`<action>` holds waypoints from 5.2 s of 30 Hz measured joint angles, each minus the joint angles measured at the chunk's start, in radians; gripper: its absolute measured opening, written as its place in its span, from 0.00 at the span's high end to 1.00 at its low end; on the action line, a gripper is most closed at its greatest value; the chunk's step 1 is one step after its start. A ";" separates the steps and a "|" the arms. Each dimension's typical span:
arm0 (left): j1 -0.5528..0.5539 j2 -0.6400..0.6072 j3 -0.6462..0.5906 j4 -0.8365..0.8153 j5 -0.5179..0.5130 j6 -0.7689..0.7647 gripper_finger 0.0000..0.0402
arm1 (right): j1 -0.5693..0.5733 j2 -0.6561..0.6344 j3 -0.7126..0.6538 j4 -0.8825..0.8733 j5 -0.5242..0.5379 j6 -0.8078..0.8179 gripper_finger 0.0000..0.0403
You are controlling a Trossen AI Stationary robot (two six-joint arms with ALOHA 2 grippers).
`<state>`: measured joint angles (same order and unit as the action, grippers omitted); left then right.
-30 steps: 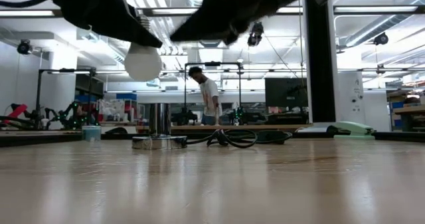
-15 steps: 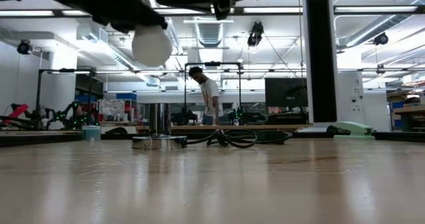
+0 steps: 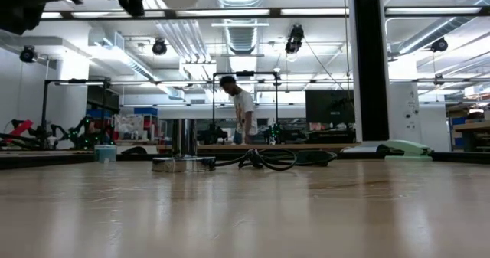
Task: Screw lightbulb
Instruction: Insert the lightbulb into the lamp
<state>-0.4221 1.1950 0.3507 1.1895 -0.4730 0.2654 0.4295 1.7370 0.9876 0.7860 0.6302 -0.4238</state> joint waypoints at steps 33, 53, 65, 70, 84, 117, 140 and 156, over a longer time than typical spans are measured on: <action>-0.002 0.000 0.094 0.043 0.204 0.164 0.66 | -0.070 0.034 0.011 0.254 -0.186 0.029 0.41; 0.001 0.001 0.114 0.055 0.199 0.226 0.65 | -0.111 0.097 0.243 0.029 -0.220 -0.020 0.23; 0.001 0.000 0.114 0.049 0.202 0.224 0.63 | -0.122 0.098 0.249 0.024 -0.221 0.010 0.36; 0.001 0.000 0.114 0.043 0.202 0.224 0.63 | -0.122 0.097 0.249 0.020 -0.218 0.007 0.41; 0.002 0.001 0.113 -0.089 0.065 0.168 0.51 | -0.108 0.047 0.249 -0.237 -0.055 0.072 0.42; 0.066 0.160 0.280 -0.816 -0.035 -0.183 0.45 | -0.139 -0.001 0.458 -1.315 -0.153 0.420 0.42; 0.127 0.384 0.500 -0.954 -0.036 -0.161 0.71 | -0.140 0.002 0.478 -1.469 -0.191 0.464 0.40; 0.130 0.377 0.491 -0.869 -0.118 -0.169 0.71 | -0.135 -0.032 0.535 -1.546 -0.140 0.545 0.29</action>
<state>-0.2924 1.5723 0.8421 0.3202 -0.5910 0.0962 0.2943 1.7052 1.5230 -0.7599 0.4906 0.1213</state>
